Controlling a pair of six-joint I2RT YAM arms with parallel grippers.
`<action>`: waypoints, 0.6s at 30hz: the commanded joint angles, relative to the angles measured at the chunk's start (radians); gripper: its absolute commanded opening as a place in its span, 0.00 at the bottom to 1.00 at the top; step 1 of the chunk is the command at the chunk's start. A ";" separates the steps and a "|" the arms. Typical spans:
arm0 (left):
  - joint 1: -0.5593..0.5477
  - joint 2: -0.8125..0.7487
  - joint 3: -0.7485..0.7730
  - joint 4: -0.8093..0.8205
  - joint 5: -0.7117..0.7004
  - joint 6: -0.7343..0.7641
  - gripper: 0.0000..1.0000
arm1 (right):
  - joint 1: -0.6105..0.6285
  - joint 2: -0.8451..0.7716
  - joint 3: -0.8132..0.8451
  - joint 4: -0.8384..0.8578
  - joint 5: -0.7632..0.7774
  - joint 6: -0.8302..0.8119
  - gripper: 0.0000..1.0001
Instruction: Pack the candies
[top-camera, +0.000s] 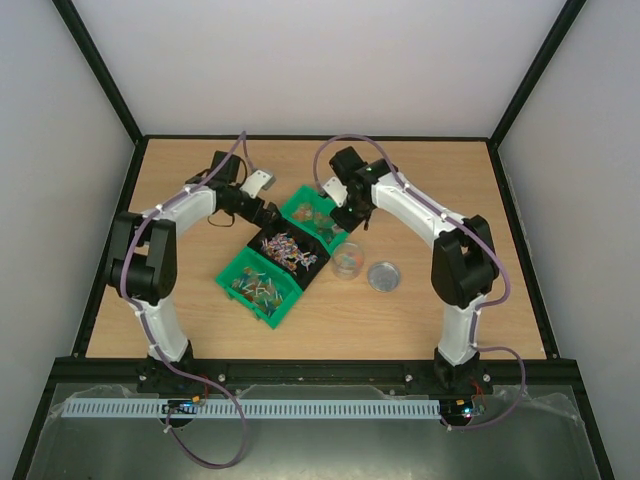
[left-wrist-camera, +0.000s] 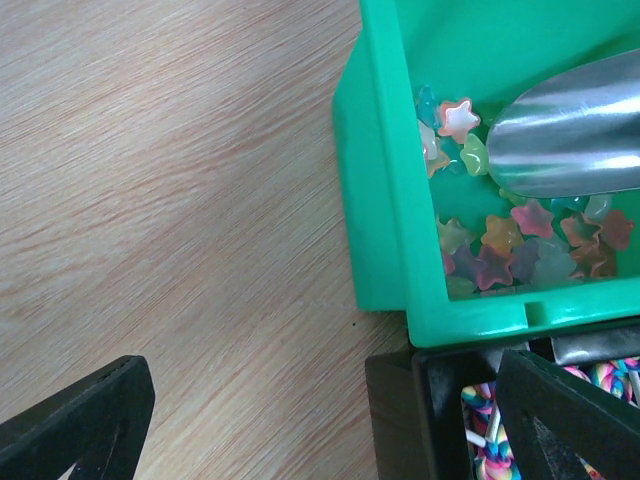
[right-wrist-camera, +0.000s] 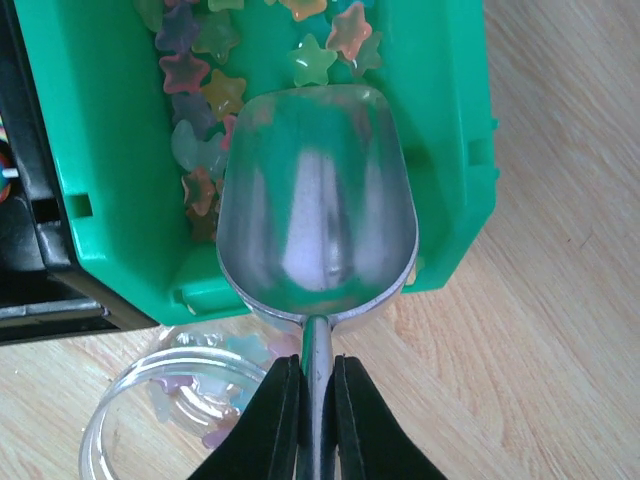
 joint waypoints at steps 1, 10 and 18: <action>-0.019 0.039 0.044 -0.027 0.000 0.028 0.96 | 0.021 0.054 0.059 -0.053 0.049 0.016 0.01; -0.030 0.085 0.057 -0.035 0.002 0.047 0.93 | 0.027 0.127 0.086 -0.038 0.005 0.037 0.01; -0.032 0.117 0.080 -0.050 0.008 0.069 0.91 | 0.027 0.110 -0.004 0.117 -0.076 0.039 0.01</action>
